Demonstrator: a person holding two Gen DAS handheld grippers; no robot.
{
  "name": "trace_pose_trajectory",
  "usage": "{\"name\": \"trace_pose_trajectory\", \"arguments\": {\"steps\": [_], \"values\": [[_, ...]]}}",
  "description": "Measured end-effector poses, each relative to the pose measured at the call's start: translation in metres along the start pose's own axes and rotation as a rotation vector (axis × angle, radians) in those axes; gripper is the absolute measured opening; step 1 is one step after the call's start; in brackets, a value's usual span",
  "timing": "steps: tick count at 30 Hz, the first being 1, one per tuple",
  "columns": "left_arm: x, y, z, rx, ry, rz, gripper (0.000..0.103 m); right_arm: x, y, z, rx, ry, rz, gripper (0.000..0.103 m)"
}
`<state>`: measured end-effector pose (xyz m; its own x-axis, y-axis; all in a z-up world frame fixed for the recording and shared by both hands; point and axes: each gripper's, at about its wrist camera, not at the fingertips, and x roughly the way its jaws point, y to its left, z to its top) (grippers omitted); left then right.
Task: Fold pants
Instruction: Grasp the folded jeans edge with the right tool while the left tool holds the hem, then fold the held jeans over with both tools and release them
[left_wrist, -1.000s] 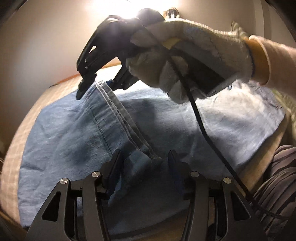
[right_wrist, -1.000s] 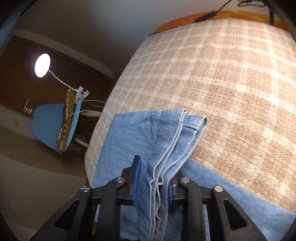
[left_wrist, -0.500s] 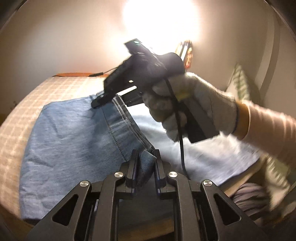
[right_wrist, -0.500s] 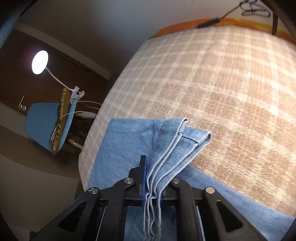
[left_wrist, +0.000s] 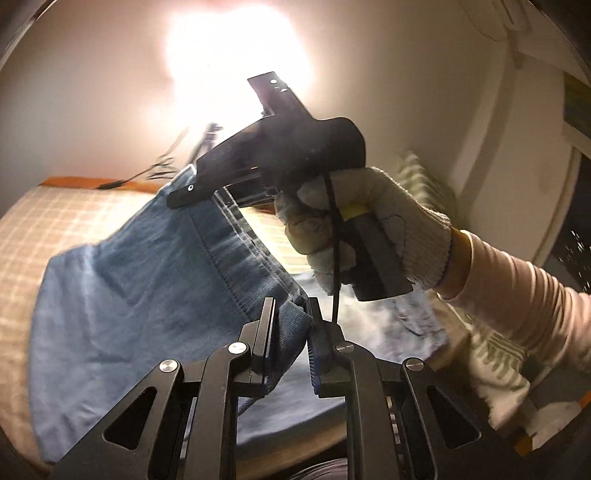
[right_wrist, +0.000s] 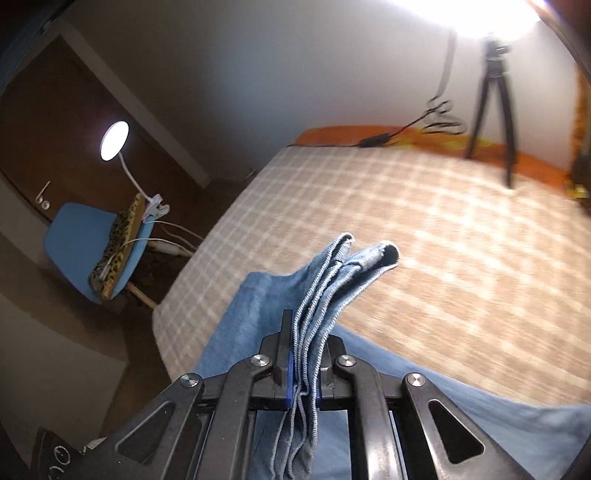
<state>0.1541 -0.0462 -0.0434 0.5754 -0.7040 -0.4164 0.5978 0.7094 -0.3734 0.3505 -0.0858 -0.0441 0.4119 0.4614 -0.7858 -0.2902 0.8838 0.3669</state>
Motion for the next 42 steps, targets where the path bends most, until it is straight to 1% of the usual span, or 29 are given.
{"name": "trace_pose_trajectory", "arguments": {"steps": [3, 12, 20, 28, 34, 42], "values": [[0.012, -0.015, 0.002, 0.013, 0.022, -0.050, 0.013, -0.020, -0.015, -0.009, 0.024, -0.014, -0.032, 0.005], [0.036, -0.041, -0.003, 0.020, 0.083, -0.144, 0.013, -0.068, -0.059, -0.040, 0.089, -0.055, -0.092, 0.005], [0.070, -0.095, 0.002, 0.068, 0.119, -0.229, 0.013, -0.120, -0.091, -0.056, 0.112, -0.103, -0.145, 0.004], [0.096, -0.137, 0.007, 0.118, 0.161, -0.315, 0.013, -0.179, -0.130, -0.081, 0.145, -0.151, -0.209, 0.004], [0.122, -0.172, 0.005, 0.161, 0.210, -0.376, 0.012, -0.219, -0.167, -0.106, 0.183, -0.177, -0.251, 0.004], [0.158, -0.218, -0.001, 0.219, 0.276, -0.451, 0.012, -0.264, -0.220, -0.143, 0.274, -0.209, -0.298, 0.004]]}}
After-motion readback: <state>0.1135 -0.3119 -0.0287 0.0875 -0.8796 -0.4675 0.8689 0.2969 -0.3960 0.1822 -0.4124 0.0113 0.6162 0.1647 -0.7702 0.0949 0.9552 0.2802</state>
